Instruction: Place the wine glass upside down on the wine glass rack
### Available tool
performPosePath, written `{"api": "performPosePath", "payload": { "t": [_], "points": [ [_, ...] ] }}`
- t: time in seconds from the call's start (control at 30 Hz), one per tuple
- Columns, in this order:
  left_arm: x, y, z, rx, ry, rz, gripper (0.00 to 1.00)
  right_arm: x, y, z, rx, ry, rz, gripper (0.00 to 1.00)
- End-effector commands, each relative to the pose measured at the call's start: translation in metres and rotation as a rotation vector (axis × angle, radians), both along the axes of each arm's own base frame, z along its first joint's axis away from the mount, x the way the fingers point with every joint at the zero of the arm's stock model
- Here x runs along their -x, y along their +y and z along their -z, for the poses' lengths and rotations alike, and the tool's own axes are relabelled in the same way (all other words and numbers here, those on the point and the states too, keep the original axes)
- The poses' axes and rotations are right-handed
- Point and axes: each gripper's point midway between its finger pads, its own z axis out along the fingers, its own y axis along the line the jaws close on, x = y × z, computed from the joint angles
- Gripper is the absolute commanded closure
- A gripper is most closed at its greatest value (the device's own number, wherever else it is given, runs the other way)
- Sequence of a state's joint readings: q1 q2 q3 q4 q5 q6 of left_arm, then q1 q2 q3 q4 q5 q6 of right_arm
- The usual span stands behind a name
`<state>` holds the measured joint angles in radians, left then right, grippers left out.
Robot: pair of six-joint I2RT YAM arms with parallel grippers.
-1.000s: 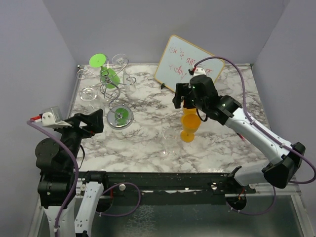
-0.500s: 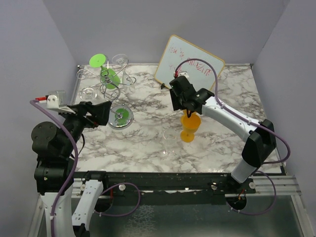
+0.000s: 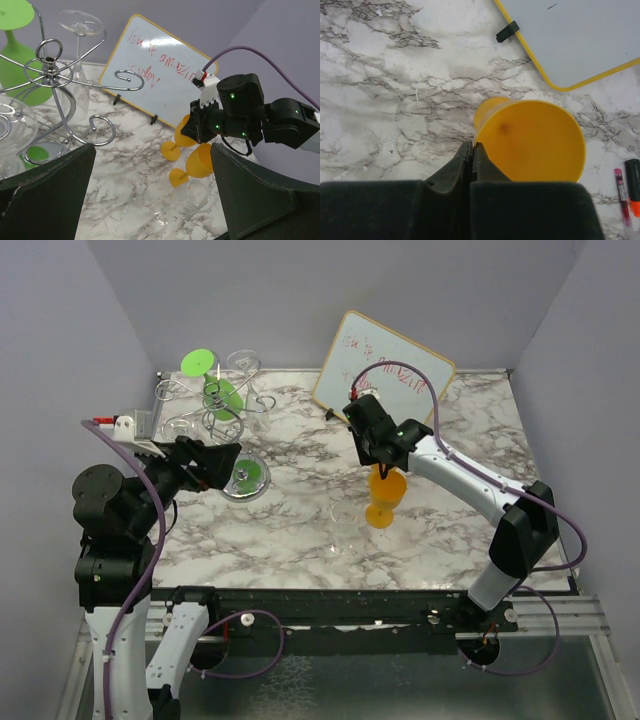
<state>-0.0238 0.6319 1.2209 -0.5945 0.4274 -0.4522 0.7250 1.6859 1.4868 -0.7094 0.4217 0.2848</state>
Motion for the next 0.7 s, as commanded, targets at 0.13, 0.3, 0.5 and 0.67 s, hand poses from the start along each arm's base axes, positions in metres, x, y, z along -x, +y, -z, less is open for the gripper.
{"api": "performPosePath", "payload": {
  "t": [0.13, 0.3, 0.5, 0.67],
  "points": [
    [0.001, -0.008, -0.024, 0.038, -0.082, 0.042, 0.02, -0.010, 0.010, -0.049, -0.077, -0.115, -0.061, 1.00],
    [-0.005, -0.011, -0.029, 0.090, -0.073, 0.057, 0.02, -0.007, 0.011, -0.079, -0.180, -0.213, -0.059, 1.00],
    [-0.017, -0.010, -0.043, 0.197, -0.037, 0.030, 0.02, -0.003, -0.002, -0.149, -0.368, -0.466, -0.014, 0.99],
    [-0.042, -0.007, -0.052, 0.264, -0.047, -0.004, 0.01, 0.007, -0.014, -0.197, -0.601, -0.562, 0.115, 1.00]
  ]
}}
